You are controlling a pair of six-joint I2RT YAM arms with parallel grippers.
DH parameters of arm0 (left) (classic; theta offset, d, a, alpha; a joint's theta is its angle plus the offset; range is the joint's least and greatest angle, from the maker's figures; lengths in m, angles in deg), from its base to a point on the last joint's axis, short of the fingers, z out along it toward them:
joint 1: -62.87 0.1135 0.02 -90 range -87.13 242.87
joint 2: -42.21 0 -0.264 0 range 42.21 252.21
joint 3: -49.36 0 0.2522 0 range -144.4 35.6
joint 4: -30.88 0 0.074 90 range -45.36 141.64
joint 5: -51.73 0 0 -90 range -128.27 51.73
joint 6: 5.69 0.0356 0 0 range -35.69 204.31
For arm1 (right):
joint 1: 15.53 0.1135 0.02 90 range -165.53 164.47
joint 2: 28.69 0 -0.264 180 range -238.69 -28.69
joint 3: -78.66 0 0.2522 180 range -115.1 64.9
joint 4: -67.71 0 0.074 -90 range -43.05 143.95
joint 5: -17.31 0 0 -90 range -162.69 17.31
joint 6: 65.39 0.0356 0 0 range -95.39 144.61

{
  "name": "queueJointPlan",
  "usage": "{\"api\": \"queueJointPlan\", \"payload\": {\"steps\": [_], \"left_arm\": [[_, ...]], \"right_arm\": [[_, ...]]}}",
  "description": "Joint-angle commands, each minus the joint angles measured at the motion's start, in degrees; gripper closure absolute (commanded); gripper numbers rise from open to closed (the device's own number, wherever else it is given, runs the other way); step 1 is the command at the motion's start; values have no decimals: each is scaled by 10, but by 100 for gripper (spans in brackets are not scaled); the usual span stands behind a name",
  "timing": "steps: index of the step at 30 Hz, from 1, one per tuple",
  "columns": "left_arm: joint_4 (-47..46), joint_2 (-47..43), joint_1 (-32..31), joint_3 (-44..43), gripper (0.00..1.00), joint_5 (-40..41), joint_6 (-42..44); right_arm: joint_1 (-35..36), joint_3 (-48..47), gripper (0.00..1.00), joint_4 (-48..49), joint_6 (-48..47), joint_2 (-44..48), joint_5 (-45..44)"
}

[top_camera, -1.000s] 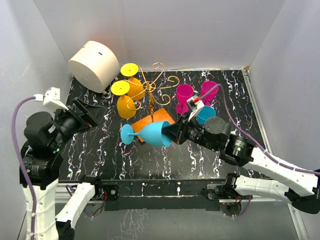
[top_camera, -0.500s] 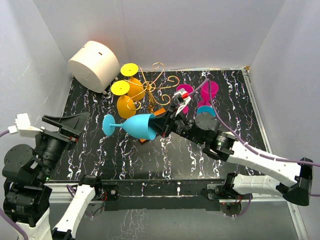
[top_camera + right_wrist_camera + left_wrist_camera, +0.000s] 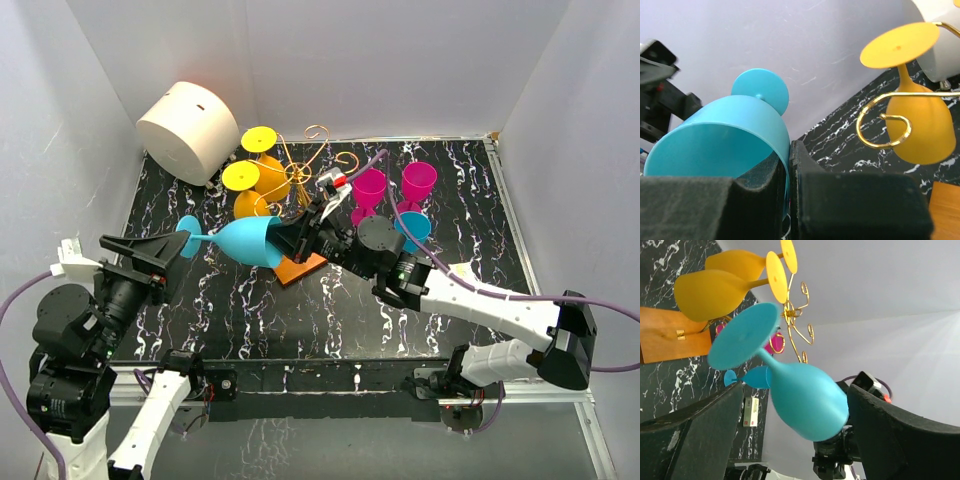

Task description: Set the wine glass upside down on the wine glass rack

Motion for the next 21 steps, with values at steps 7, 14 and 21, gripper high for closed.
{"api": "queueJointPlan", "payload": {"steps": [7, 14, 21], "left_arm": [[-84, 1, -3, 67, 31, -22, -88], [-94, -1, -2, 81, 48, 9, -102], [-146, -17, -2, 99, 67, 55, -117]], "right_arm": [[41, -63, 100, 72, -30, -21, -56], [58, -63, 100, 85, -31, -28, -58], [59, -39, 100, 113, -25, -17, -5]]}}
